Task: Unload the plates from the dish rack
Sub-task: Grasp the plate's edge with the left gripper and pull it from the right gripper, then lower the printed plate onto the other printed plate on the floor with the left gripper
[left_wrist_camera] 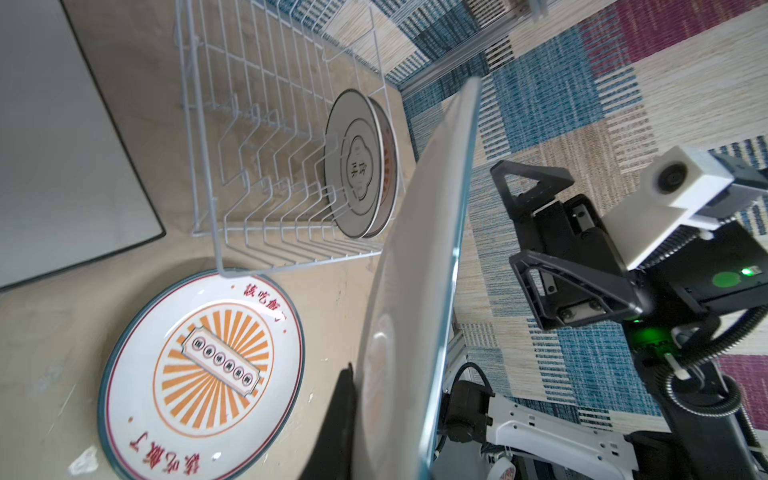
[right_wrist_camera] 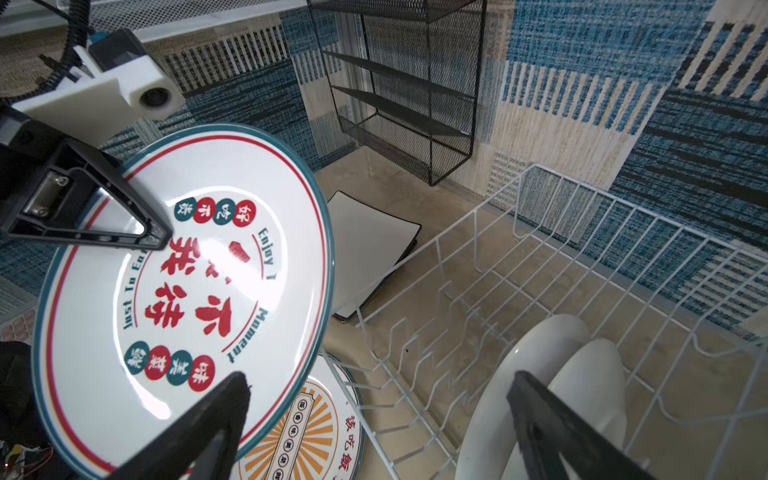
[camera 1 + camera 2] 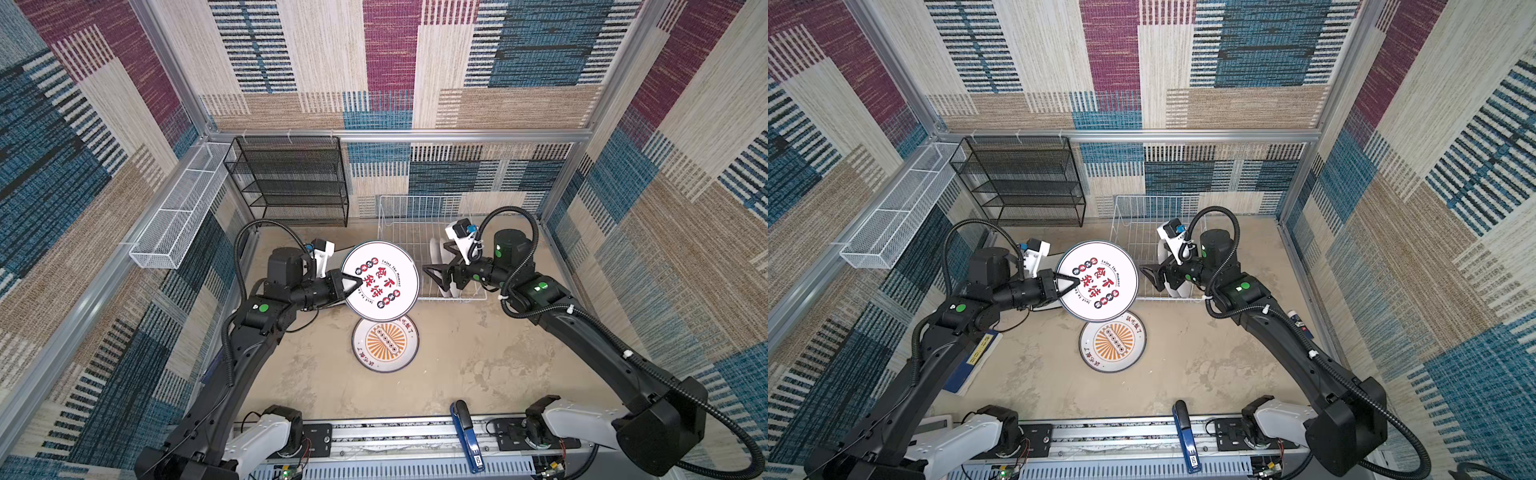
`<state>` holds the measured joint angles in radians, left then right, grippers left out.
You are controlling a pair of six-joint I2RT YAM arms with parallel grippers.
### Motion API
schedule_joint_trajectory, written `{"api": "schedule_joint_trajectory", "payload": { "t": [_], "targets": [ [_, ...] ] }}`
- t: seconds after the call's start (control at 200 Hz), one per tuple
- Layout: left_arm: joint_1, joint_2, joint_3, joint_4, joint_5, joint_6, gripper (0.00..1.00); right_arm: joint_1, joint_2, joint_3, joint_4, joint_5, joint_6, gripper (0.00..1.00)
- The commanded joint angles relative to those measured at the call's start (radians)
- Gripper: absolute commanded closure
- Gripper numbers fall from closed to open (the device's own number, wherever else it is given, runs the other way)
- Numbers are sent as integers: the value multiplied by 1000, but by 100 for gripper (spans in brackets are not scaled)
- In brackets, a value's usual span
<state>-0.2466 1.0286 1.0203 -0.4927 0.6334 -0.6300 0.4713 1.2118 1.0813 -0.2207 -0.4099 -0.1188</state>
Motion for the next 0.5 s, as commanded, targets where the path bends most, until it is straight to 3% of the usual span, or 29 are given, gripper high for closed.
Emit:
{"api": "schedule_joint_trajectory", "payload": {
  "t": [0.0,0.496],
  "targets": [
    [3,-53,-49,-75,-39,32,100,21,-34,-37,-28,16,-110,1],
    [1,-111,-279,-155,-120,68,100,62,-89,-105,-117,94,-175,1]
  ]
}}
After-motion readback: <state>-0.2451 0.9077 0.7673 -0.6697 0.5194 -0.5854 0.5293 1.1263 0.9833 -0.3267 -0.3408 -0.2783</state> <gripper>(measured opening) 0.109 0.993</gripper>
